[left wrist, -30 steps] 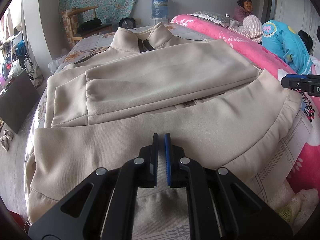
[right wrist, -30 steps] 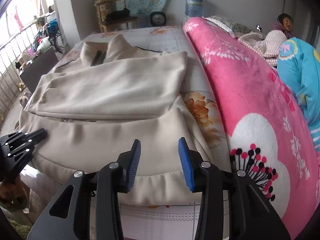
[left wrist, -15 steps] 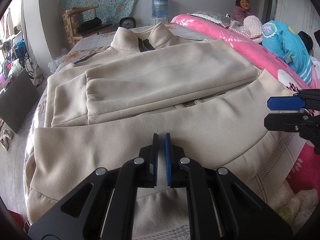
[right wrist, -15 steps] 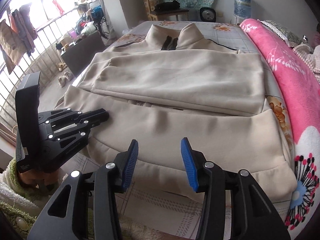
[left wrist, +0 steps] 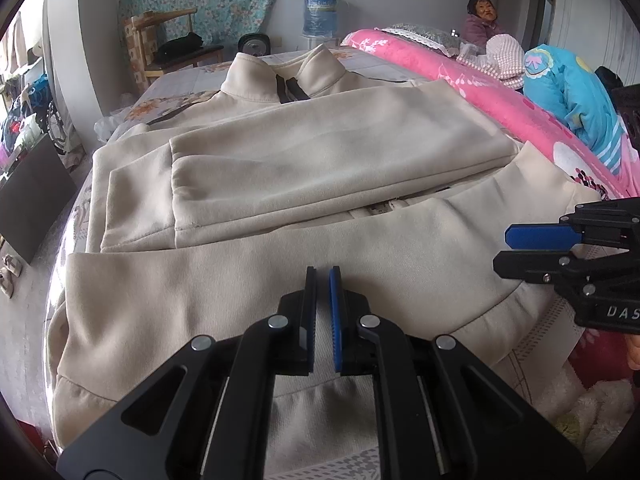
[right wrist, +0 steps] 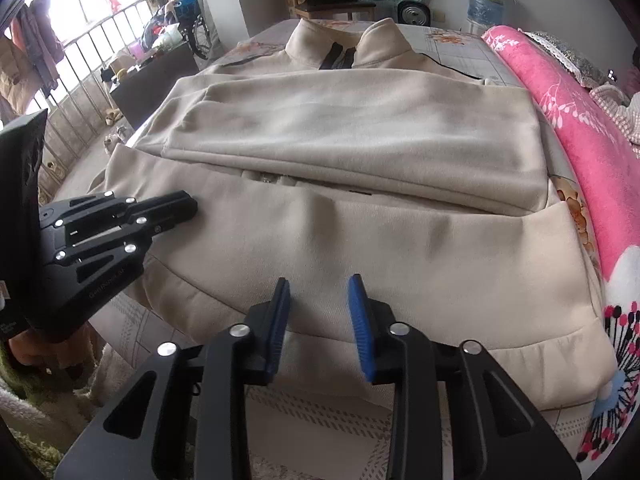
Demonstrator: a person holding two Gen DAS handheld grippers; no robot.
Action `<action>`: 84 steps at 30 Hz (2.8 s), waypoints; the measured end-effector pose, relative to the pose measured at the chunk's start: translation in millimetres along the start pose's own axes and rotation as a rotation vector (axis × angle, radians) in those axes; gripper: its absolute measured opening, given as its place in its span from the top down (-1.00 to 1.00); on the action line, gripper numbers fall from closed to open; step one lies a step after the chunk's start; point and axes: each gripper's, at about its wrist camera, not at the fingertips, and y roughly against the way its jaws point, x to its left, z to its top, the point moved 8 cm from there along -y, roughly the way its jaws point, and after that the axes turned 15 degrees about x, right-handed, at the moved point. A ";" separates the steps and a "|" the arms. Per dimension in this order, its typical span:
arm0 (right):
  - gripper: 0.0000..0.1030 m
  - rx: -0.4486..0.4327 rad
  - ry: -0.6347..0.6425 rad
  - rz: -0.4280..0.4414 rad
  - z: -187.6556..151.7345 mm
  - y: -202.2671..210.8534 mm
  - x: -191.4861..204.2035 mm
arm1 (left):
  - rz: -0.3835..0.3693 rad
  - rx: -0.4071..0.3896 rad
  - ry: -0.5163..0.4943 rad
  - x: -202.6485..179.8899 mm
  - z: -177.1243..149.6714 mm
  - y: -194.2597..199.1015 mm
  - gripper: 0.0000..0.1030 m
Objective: Fold large clothes
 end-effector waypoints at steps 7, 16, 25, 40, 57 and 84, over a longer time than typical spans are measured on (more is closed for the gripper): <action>0.51 0.015 0.104 0.018 -0.8 -12.3 24.3 | -0.067 0.006 0.043 5.1 -0.2 -0.5 0.86; 0.57 0.024 0.065 0.043 -4.6 -22.5 20.4 | -0.235 -0.042 0.072 15.2 -7.4 22.9 0.85; 0.57 0.033 0.062 0.057 -2.5 -23.1 19.8 | -0.271 0.006 0.087 14.6 -43.8 19.1 0.84; 0.57 0.023 0.048 0.057 -2.5 -23.6 19.2 | -0.153 -0.040 0.376 126.4 -88.7 42.8 0.84; 0.58 0.013 0.039 0.068 -4.6 -22.2 16.6 | 0.096 0.006 0.330 131.2 -55.1 27.7 0.60; -0.23 0.002 -0.054 0.000 -28.1 -7.8 -22.8 | -0.100 0.101 0.117 16.7 -52.9 17.0 -0.30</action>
